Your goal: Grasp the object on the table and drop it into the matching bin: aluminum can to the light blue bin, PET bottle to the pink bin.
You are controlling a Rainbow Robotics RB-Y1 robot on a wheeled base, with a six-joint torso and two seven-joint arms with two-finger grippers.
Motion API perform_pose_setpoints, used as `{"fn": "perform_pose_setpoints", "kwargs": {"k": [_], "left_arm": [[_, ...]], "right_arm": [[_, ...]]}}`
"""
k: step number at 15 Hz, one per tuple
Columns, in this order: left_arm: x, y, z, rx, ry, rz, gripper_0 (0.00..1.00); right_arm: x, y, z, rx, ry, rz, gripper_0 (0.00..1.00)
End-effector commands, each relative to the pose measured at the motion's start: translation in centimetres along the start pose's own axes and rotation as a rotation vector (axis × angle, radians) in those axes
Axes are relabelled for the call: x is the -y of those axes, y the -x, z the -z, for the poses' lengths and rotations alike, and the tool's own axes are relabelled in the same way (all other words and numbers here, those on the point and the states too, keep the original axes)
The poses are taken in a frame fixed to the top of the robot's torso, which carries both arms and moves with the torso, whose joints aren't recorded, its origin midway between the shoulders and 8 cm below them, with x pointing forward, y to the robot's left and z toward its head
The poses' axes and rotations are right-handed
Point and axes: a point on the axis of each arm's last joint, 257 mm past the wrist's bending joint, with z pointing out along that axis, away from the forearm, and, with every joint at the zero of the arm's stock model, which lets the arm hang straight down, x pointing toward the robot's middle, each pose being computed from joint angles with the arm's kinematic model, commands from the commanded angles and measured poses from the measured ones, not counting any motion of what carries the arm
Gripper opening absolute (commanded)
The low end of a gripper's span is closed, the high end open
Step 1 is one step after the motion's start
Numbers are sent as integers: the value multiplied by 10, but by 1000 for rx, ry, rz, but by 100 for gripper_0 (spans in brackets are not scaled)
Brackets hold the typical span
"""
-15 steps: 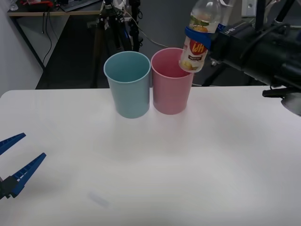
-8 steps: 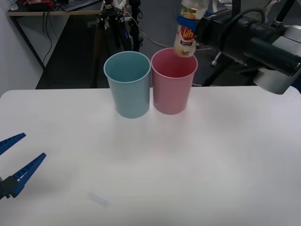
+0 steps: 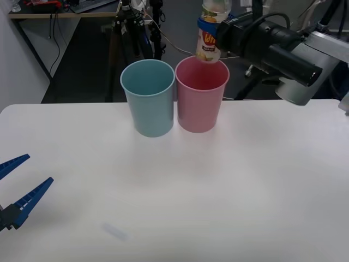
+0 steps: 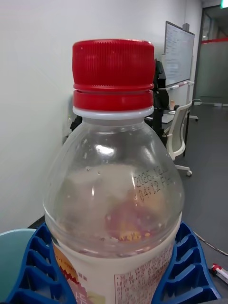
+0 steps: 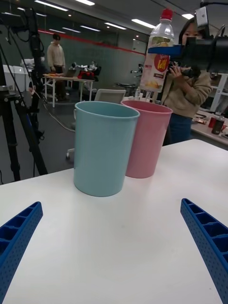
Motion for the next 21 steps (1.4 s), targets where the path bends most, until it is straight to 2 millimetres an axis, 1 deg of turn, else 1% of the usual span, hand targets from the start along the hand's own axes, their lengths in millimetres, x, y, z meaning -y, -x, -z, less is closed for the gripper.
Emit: {"fn": "perform_pose_setpoints", "kwargs": {"k": [1, 3, 4, 5, 6, 7, 8, 12, 20, 21], "left_arm": [[0, 0, 0, 0, 0, 0, 100], [0, 0, 0, 0, 0, 0, 100], [0, 0, 0, 0, 0, 0, 100], [0, 0, 0, 0, 0, 0, 100], [0, 0, 0, 0, 0, 0, 100], [0, 0, 0, 0, 0, 0, 100], [0, 0, 0, 0, 0, 0, 100], [0, 0, 0, 0, 0, 0, 100], [0, 0, 0, 0, 0, 0, 100], [0, 0, 0, 0, 0, 0, 100]], "right_arm": [[-2, -5, -4, -4, -3, 19, 0], [-2, -6, -4, -4, -2, 15, 0], [-4, -6, -5, -3, 2, 10, 10], [-5, -6, -5, -4, 1, 6, 27], [-5, -7, -5, -5, 2, 7, 49], [-6, -7, -6, -4, 5, 1, 89], [-8, -7, -6, -4, 7, 0, 100], [-7, -7, -6, -4, 6, -2, 100], [-13, -7, -6, -3, 17, -3, 100], [-11, -5, -3, -2, 16, 4, 100]]}}
